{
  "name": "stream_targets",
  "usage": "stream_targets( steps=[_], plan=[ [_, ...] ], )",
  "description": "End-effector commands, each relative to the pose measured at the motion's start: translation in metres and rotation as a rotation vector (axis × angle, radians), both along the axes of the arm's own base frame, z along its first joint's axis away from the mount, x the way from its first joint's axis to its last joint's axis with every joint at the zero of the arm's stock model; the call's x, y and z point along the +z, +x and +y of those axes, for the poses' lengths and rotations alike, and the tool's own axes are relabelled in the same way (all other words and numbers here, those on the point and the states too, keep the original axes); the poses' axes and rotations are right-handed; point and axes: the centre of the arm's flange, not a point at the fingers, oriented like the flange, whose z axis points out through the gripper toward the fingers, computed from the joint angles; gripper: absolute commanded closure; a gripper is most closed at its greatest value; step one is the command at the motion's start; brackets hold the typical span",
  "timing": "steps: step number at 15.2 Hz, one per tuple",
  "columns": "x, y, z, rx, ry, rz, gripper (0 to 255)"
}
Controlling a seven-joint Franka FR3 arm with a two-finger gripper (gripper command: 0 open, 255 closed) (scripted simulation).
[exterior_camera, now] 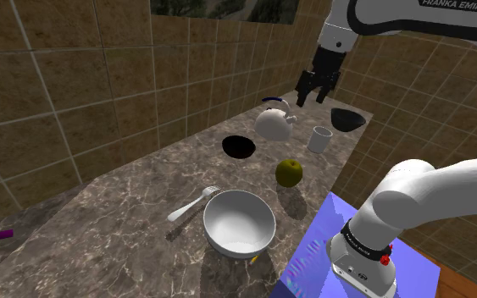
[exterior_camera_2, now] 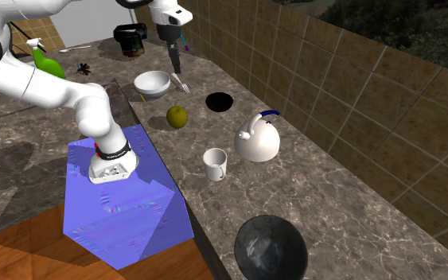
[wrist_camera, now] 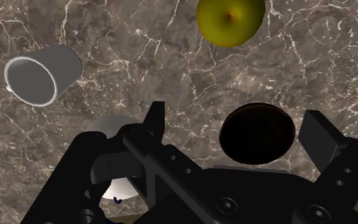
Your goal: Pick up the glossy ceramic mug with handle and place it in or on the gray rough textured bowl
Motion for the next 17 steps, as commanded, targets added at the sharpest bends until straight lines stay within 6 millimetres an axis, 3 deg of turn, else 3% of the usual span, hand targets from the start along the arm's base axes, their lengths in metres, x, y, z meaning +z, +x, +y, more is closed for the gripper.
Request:
stream_targets(
  steps=[1,17],
  plan=[
    [0.000,0.000,0.000,0.000,0.000,0.000,0],
    [-0.128,0.006,-0.161,-0.001,-0.047,-0.064,0]
  ],
)
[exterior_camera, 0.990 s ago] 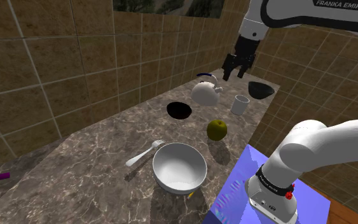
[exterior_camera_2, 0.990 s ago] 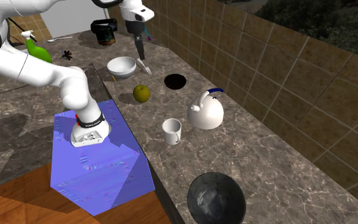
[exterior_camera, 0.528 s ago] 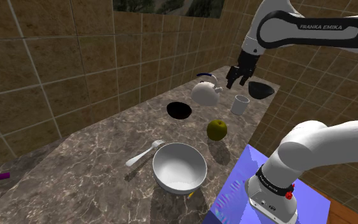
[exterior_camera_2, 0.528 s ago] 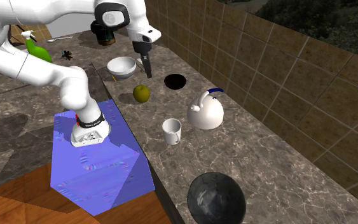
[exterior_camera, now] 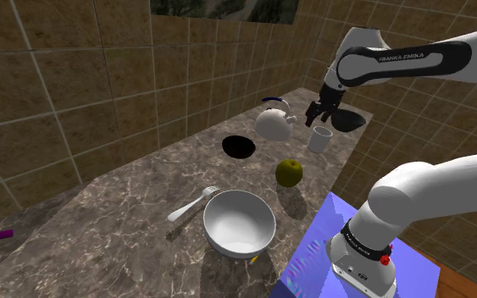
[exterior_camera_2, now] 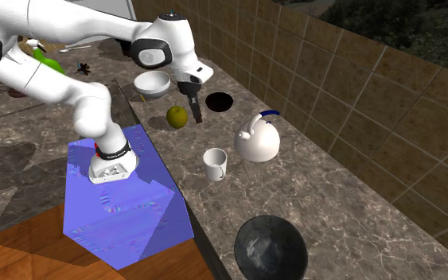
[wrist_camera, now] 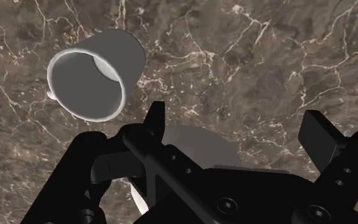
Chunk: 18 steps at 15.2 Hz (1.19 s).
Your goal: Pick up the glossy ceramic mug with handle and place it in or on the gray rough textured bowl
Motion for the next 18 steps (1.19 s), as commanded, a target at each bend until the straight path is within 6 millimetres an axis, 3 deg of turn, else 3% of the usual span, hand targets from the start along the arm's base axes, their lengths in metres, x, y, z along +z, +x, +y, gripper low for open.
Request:
stream_targets(
  steps=[1,9,18],
  plan=[
    [-0.016,-0.002,-0.020,0.001,-0.007,-0.010,0],
    [-0.077,0.004,-0.102,0.001,-0.031,-0.042,0],
    [-0.118,0.010,-0.109,0.001,-0.032,-0.043,0]
  ],
)
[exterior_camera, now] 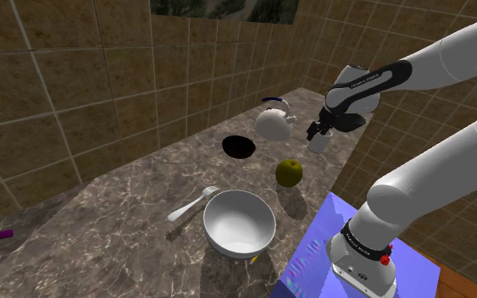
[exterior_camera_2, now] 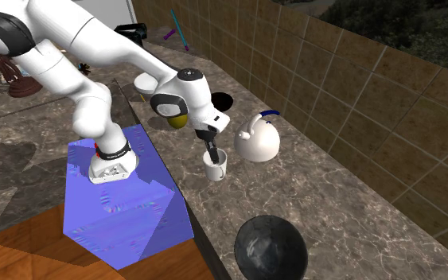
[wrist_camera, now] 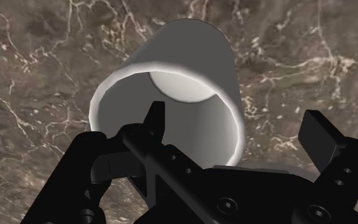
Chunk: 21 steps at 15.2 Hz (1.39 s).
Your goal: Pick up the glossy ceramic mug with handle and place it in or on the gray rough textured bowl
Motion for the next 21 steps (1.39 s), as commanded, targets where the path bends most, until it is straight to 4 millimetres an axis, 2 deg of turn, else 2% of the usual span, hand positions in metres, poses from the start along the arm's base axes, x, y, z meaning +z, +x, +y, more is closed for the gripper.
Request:
stream_targets(
  steps=[1,7,8,17,21],
  plan=[
    [-0.004,0.000,0.000,0.000,0.000,-0.001,0],
    [-0.004,0.000,0.000,0.000,0.000,-0.001,0],
    [-0.004,0.000,0.000,0.000,0.000,-0.001,255],
    [-0.004,0.000,0.000,0.000,0.000,-0.001,255],
    [0.017,0.000,0.000,0.000,0.000,-0.001,255]
  ],
)
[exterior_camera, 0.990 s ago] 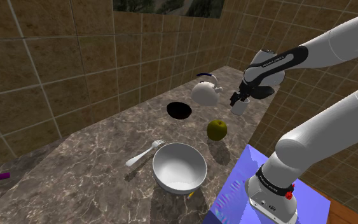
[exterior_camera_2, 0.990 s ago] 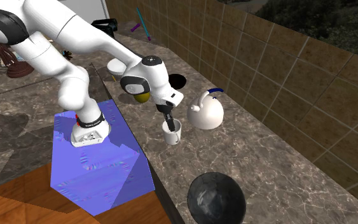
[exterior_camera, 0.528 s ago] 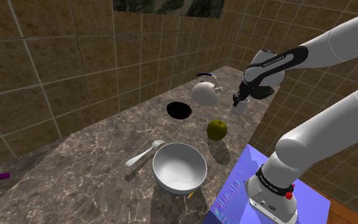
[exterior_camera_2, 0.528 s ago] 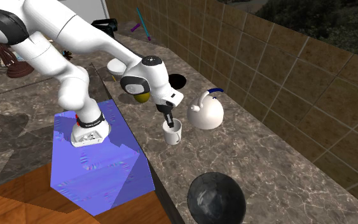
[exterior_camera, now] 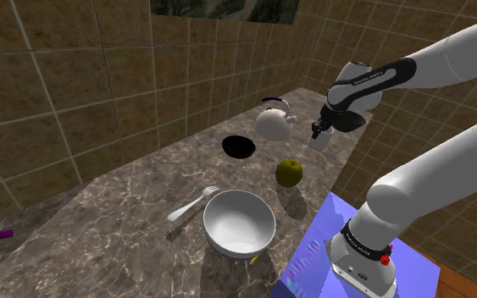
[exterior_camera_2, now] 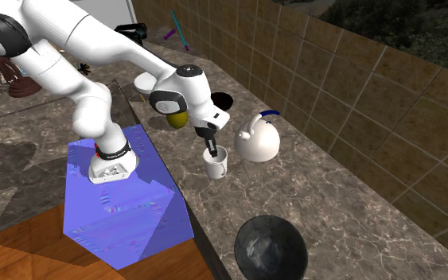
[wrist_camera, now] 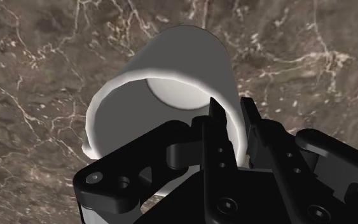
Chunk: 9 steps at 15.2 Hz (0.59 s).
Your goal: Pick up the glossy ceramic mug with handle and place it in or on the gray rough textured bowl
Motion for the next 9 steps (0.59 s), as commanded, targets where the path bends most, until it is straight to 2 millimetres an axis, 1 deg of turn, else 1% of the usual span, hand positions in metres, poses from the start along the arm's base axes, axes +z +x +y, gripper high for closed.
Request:
stream_targets(
  steps=[1,9],
  plan=[
    [0.010,0.000,0.000,0.000,0.000,0.000,255],
    [0.053,0.000,0.000,0.000,0.000,0.000,255]
  ],
)
